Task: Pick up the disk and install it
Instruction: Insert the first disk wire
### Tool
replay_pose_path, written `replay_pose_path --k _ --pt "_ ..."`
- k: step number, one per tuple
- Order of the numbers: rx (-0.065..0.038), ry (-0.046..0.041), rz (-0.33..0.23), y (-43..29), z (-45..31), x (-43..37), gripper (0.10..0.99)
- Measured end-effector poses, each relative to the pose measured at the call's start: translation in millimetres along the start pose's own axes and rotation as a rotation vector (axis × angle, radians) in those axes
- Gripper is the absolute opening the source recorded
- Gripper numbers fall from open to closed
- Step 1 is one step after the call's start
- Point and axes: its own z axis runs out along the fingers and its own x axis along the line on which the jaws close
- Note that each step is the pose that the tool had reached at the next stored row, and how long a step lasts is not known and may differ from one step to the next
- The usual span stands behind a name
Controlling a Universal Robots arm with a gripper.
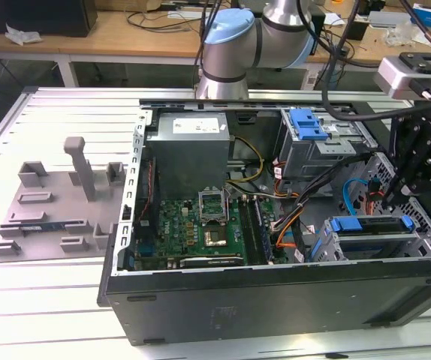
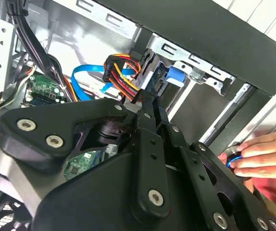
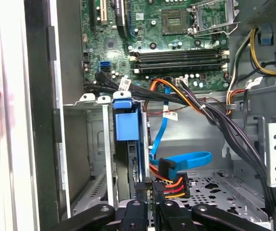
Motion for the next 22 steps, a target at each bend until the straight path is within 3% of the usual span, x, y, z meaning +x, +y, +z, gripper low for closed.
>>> replay_pose_path --k 6,22 --pt "-0.003 0.0003 -0.002 -2.2 0.2 5.6 0.165" --pt "-0.003 0.0005 -0.002 -2.5 1.9 9.3 0.165"
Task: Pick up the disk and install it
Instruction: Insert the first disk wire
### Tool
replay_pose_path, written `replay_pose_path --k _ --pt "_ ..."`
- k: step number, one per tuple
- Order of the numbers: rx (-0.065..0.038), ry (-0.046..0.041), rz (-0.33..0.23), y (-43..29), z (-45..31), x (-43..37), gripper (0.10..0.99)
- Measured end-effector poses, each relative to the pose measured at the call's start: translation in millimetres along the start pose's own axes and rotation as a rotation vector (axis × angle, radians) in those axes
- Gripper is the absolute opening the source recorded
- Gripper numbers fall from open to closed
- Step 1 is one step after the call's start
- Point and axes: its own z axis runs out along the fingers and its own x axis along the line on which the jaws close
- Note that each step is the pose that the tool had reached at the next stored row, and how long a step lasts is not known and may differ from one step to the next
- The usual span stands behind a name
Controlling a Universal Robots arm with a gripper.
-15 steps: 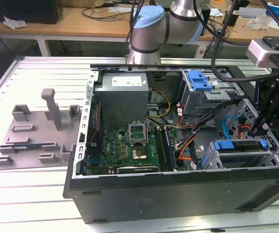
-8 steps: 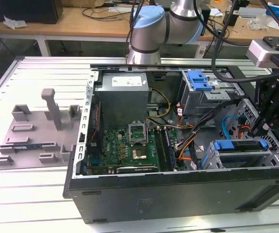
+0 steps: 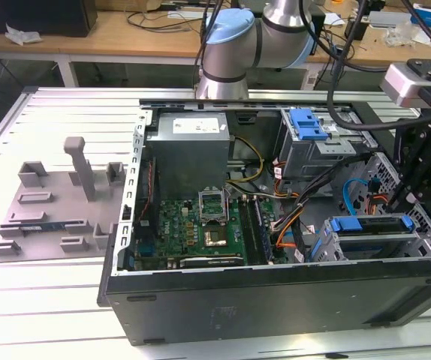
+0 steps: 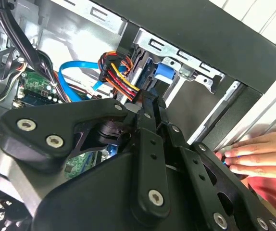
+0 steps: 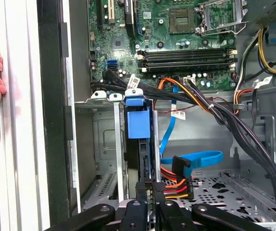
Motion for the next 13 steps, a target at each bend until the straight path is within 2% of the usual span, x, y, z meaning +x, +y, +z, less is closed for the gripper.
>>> replay_pose_path --k 13 --pt "0.000 -0.0002 0.000 0.0 3.6 -0.2 0.165"
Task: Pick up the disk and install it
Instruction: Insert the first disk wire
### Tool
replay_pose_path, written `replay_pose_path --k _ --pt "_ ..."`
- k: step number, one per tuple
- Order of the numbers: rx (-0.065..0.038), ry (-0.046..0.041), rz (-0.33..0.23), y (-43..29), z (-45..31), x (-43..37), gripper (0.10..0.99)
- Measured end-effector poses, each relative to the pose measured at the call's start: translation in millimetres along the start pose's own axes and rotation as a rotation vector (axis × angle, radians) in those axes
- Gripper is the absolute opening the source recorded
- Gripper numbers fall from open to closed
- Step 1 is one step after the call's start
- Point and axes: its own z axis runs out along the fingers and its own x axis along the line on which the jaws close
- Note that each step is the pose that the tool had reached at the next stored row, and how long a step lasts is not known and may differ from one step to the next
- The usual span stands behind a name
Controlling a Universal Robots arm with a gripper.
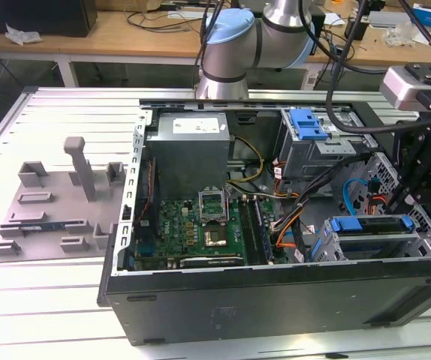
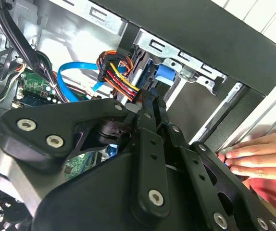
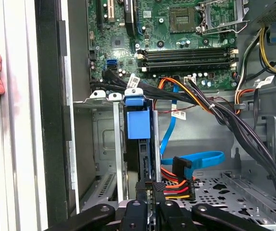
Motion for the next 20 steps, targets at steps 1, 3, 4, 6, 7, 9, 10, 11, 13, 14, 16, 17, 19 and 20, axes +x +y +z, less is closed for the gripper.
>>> replay_pose_path --k 1,3,4,6,7,9,10,11,13,14,16,17,19,20 --pt "0.000 0.0000 0.000 0.0 0.7 0.0 0.165" --pt "0.000 0.0000 0.000 0.0 1.5 -0.1 0.165" --pt "0.000 0.0000 0.000 0.0 1.9 -0.1 0.165" --pt "0.000 0.0001 0.000 0.0 2.3 -0.1 0.165" --pt "0.000 0.0002 0.000 0.0 2.3 -0.1 0.165" --pt "0.000 0.0000 0.002 0.0 2.4 -0.1 0.165" --pt "0.000 0.0000 0.005 0.0 2.4 -0.1 0.165" --pt "0.000 0.0001 0.007 0.0 2.4 -0.1 0.165" --pt "-0.001 0.0000 0.015 0.1 2.5 -0.1 0.165" --pt "-0.001 0.0000 0.017 0.1 2.5 -0.1 0.165" --pt "-0.001 0.0000 0.019 0.0 2.5 -0.1 0.165" --pt "-0.001 0.0000 0.019 0.0 2.4 -0.1 0.165" --pt "-0.001 0.0000 0.019 0.0 2.5 -0.1 0.165" --pt "-0.001 0.0000 0.019 0.0 2.5 -0.1 0.165"
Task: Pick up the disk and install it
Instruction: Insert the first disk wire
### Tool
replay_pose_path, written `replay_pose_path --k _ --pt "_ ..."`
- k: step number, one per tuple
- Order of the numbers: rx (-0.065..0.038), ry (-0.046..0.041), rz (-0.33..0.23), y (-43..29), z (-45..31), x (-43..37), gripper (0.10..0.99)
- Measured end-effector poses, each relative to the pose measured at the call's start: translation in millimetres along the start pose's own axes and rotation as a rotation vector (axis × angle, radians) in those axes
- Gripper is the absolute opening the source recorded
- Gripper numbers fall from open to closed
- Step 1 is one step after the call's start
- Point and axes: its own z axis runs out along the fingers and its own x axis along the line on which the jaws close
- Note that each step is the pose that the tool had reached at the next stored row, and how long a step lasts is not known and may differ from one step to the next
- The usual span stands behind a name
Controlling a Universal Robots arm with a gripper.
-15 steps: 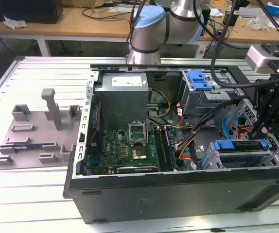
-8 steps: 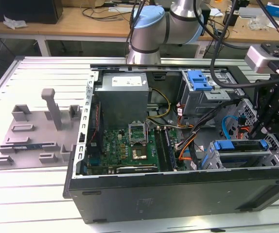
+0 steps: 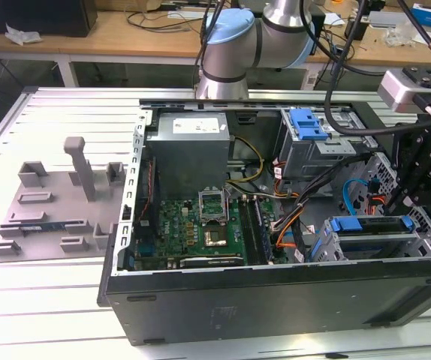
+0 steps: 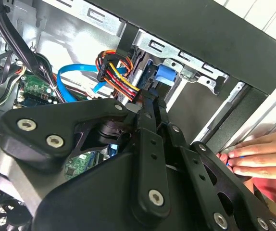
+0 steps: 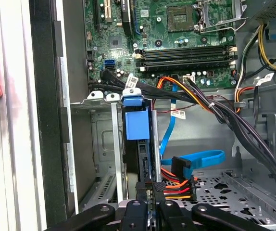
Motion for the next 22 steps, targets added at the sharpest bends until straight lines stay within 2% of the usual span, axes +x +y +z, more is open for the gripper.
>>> replay_pose_path --k 22 --pt "0.000 -0.0001 0.000 -0.5 4.9 -0.3 0.165"
